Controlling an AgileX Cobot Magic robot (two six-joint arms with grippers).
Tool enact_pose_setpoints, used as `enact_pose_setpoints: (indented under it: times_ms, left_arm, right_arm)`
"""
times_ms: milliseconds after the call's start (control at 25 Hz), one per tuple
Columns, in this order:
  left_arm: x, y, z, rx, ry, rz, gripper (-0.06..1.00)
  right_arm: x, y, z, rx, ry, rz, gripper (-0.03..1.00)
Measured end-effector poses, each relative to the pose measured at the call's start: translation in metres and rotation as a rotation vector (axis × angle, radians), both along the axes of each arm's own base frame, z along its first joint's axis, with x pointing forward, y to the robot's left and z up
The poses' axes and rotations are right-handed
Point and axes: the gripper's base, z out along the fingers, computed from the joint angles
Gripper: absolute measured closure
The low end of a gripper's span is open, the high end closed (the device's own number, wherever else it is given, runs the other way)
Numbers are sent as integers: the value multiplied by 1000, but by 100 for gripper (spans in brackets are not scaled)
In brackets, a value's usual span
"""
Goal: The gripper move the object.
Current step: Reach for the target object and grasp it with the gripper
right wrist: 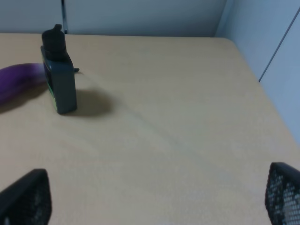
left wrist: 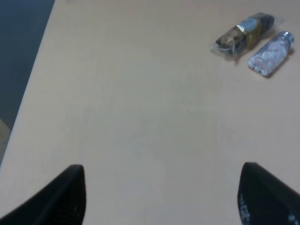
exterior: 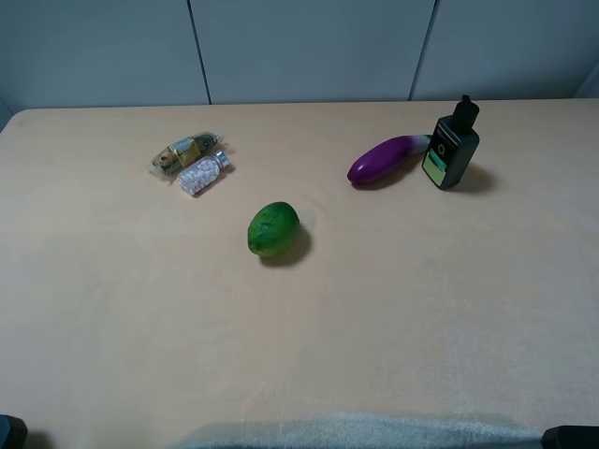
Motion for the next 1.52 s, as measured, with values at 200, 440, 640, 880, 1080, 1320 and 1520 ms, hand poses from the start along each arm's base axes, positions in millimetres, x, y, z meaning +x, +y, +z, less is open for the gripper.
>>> enact_pose_setpoints:
  times_ms: [200, 440, 640, 880, 1080, 1320, 1520]
  left_arm:
    - [0, 0, 0, 0, 0, 0, 21]
    - [0, 0, 0, 0, 0, 0, 21]
    - [0, 0, 0, 0, 0, 0, 21]
    - [0, 0, 0, 0, 0, 0, 21]
    - [0, 0, 0, 0, 0, 0, 21]
    - [0, 0, 0, 0, 0, 0, 21]
    - [0, 0, 0, 0, 0, 0, 21]
  right_arm:
    - [0, 0, 0, 0, 0, 0, 27]
    - [0, 0, 0, 0, 0, 0, 27]
    - [0, 0, 0, 0, 0, 0, 27]
    - [0, 0, 0, 0, 0, 0, 27]
    - [0, 0, 0, 0, 0, 0, 27]
    - [0, 0, 0, 0, 0, 0, 27]
    - [0, 0, 0, 0, 0, 0, 27]
